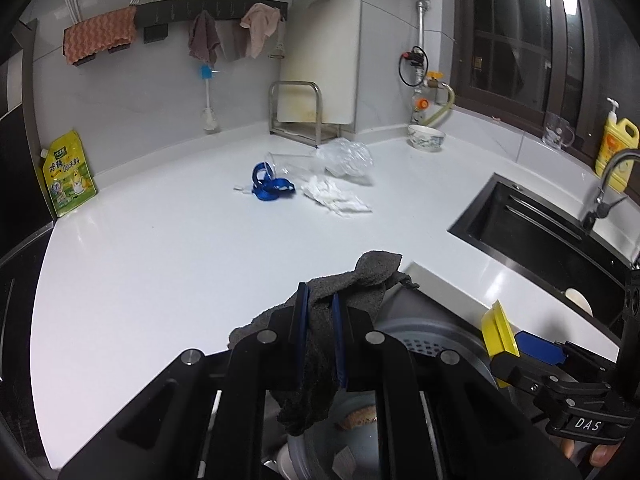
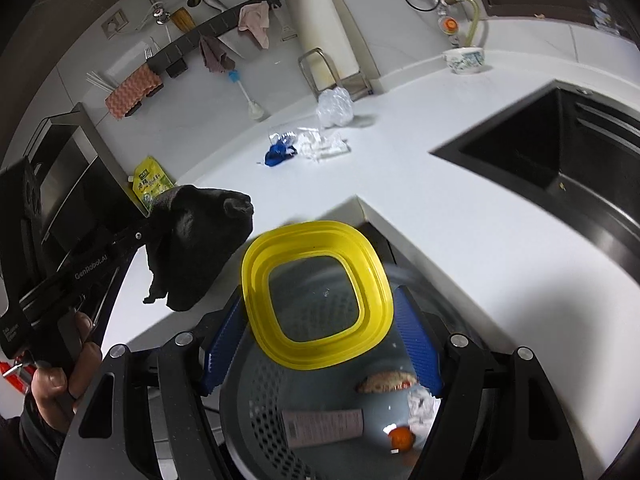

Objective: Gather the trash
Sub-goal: 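Carry the yellow lid and grey cloth over the trash bin with both tools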

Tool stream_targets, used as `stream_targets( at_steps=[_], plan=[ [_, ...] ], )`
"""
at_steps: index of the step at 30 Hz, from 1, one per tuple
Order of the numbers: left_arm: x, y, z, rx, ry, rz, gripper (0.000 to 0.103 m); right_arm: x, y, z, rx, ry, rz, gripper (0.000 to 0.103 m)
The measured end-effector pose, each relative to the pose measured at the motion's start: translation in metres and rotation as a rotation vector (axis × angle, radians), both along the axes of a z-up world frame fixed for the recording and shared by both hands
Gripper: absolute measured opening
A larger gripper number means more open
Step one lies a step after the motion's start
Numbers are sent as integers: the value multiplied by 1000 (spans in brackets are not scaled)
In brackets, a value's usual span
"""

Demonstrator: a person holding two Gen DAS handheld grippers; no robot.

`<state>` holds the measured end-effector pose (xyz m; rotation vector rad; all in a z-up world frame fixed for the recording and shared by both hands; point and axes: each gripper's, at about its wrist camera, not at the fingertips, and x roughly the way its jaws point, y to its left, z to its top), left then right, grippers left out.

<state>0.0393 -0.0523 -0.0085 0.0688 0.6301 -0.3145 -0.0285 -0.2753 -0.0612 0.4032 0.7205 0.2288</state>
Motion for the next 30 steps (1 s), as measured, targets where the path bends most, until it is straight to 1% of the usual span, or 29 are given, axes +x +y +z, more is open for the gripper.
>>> stream_targets(
  at_steps=[5, 11, 14, 19, 26, 30],
  plan=[
    [-18, -4, -11, 0, 28, -20, 12, -14, 3, -6, -20, 21, 7, 70],
    [-26, -9, -19, 7, 47, -44, 12, -20, 7, -4, -32, 25, 6, 70],
    [-25, -11, -26, 8, 67, -52, 12, -19, 8, -8, -45, 35, 11, 70],
    [-19, -16, -41, 8, 115, -53, 12, -11, 9, -22, -47, 73, 26, 70],
    [-14, -25, -64, 43, 187, -52, 12, -2, 10, -46, -40, 131, 29, 70],
    [-11, -26, -72, 48, 216, -50, 12, -1, 9, -52, -59, 147, 26, 70]
  ],
)
